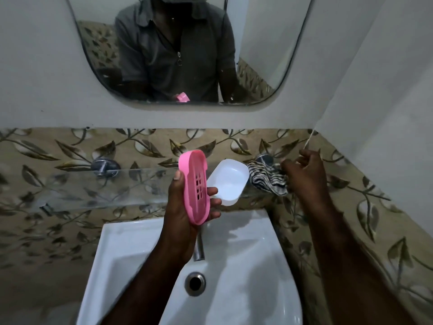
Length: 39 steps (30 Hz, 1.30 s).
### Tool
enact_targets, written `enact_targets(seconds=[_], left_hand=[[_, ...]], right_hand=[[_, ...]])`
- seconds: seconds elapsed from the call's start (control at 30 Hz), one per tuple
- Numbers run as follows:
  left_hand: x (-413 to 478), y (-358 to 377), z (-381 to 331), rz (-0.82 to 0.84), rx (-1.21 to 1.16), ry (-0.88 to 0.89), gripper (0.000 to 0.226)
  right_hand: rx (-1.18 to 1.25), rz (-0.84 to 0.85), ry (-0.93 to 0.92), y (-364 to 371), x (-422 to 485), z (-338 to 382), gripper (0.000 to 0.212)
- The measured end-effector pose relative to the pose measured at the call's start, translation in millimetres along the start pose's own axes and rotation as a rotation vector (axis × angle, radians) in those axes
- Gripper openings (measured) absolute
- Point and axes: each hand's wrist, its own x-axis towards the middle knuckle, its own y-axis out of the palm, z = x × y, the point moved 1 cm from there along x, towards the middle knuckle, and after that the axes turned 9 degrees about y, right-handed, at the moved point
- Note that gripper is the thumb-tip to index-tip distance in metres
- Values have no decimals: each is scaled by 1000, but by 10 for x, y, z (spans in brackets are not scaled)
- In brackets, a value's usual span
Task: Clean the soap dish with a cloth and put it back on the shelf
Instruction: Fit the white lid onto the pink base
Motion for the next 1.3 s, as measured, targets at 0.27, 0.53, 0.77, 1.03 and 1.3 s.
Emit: enact_targets(seconds=[0.27, 0.53, 0.77, 1.03, 1.3], left_hand=[[73, -44, -35, -94, -70, 10, 55], [101, -189, -129, -242, -57, 163, 63], [83, -270, -167, -480, 35, 121, 8], [14, -86, -138, -466, 374, 269, 20], [-85, 37, -110, -238, 280, 293, 53]], right_hand=[[-93, 230, -255, 283, -549, 10, 27], [-182, 342, -124, 658, -665, -181, 62], [22, 418, -71, 567, -663, -81, 54], [-141, 241, -320, 473, -894, 191, 31], [-227, 114, -723, 444, -1285, 397, 61]])
